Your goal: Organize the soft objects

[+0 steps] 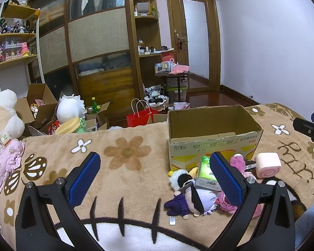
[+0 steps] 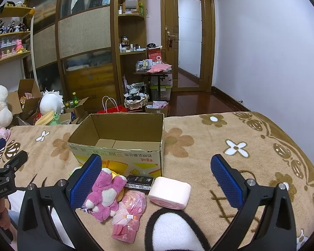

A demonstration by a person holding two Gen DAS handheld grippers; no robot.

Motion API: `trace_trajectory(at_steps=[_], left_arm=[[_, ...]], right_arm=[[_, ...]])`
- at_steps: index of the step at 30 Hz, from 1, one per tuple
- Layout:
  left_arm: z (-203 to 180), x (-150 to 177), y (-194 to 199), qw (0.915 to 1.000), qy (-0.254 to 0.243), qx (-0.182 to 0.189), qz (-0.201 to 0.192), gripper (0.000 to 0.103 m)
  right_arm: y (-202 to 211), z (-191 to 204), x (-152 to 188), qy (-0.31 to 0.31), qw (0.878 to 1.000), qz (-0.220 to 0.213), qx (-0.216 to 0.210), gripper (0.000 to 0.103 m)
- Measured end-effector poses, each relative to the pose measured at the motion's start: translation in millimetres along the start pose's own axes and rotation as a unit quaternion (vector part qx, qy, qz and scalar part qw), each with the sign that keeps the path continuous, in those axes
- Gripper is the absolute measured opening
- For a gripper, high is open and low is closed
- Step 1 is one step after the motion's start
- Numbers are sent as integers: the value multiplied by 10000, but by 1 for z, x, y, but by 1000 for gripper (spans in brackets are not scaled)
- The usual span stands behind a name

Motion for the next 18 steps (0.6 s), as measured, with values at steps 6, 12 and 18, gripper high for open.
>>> trace_trajectory(at_steps=[6,12,18], left_arm=[[0,0,0,10000,-3,-2,3,103],[0,3,0,10000,-7,12,32,103],[1,8,0,9999,-40,-22,151,103]], right_arm=[[0,1,0,9,10000,2,-2,103],[-3,4,5,22,10000,15,-3,103],[-2,5,6,16,9999,97,-59,103]])
Point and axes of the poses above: each gripper's, at about its wrist camera, not at the fingertips, and y roughly against the way its jaws point, z to its left, x to its underside, the point moved 3 cm from there along -y, roughly the way its jaws point, and after that the axes turned 10 degrees about x, right-handed, at the moved point
